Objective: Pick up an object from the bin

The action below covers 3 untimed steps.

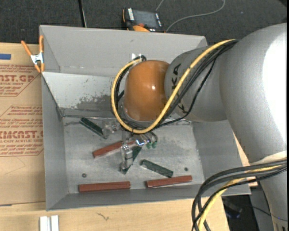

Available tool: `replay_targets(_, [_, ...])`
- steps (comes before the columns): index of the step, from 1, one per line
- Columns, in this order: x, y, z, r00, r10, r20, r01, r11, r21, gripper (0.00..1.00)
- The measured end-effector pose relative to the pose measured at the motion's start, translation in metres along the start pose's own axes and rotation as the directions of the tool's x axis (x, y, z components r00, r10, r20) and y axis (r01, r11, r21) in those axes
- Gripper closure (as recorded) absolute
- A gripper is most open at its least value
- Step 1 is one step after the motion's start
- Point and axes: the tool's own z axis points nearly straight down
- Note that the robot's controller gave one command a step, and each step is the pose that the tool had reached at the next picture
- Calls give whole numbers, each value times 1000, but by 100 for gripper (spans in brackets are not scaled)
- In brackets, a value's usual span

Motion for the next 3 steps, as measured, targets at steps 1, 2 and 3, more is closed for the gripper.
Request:
replay_targets(1, [9,5,29,996,89,3,-89,996,-1,0])
replay_targets(2, [8,6,29,996,89,1,-89,996,-1,0])
replay_targets(3, [6,6,27,996,90,6,-90,996,-1,100])
